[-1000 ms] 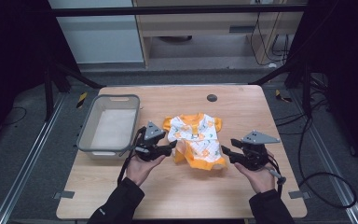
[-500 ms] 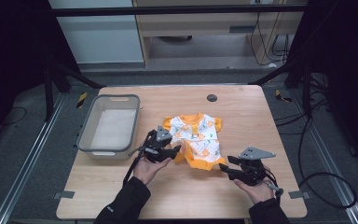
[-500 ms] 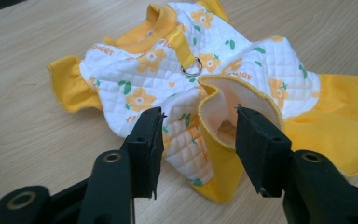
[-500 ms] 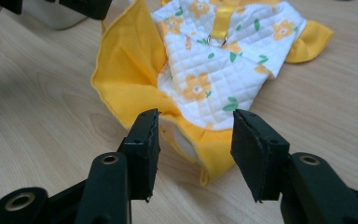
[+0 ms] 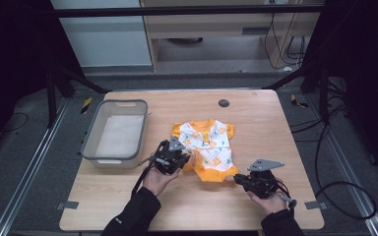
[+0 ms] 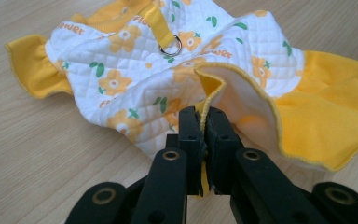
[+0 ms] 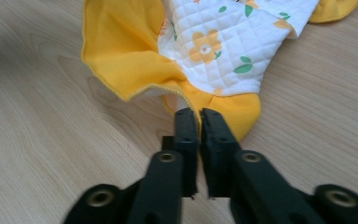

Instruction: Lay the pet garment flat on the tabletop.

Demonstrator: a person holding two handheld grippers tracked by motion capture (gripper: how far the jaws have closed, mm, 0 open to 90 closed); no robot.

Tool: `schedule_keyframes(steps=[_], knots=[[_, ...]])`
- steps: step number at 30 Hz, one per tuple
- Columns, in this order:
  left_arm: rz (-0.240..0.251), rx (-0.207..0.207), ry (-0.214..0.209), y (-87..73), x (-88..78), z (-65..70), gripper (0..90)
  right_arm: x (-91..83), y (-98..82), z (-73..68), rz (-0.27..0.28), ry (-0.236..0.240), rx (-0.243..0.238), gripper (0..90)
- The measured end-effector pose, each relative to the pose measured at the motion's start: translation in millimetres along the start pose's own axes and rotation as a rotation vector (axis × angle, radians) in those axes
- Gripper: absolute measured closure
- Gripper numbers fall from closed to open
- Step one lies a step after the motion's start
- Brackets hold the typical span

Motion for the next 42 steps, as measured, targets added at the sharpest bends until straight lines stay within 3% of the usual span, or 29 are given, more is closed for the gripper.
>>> schedule_keyframes(steps=[2,8,13,20,24,29,35,38,42], knots=[[0.005,0.007,-0.008,-1.5,-6.1,0.7,86.6,-3.4,1.2,1.0,0.011,0.015,0.011,89.7],[0.049,0.03,-0.045,-11.4,-33.0,-0.9,86.3,-18.2,5.9,1.2,0.067,0.0,0.016,90.0],[0.058,0.044,-0.078,-29.9,-55.7,-3.5,86.1,-31.6,3.8,-0.3,0.105,-0.008,0.016,90.0],[0.017,0.061,-0.086,-57.3,-63.7,-2.8,84.7,-36.2,-7.8,-5.6,0.078,0.007,0.011,89.9],[-0.031,0.064,-0.096,-85.9,-62.0,-1.5,81.9,-32.9,-15.6,-11.5,0.032,0.012,-0.005,89.5],[-0.048,0.074,-0.087,-99.2,-64.6,1.5,74.7,-29.2,-20.4,-18.4,0.013,0.021,-0.018,84.3],[0.004,0.04,-0.095,-99.1,-82.7,0.0,71.9,-37.4,-16.0,-15.2,0.066,0.001,-0.018,83.2],[0.062,0.013,-0.074,-82.5,-91.5,-3.9,72.8,-37.6,-8.2,-10.3,0.106,-0.006,-0.006,86.9],[0.072,-0.004,-0.06,-69.5,-85.6,-2.1,78.2,-30.8,-2.7,-7.6,0.131,0.011,-0.003,90.0]])
Point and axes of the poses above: each handheld gripper's, and its own axes: x roughly forward along the jaws, y roughly out of its top, z roughly to its right, the point moved 1 cm from there along x, roughly forward along the jaws, and after that the axes turned 14 degrees about -x, right-handed, at the moved point
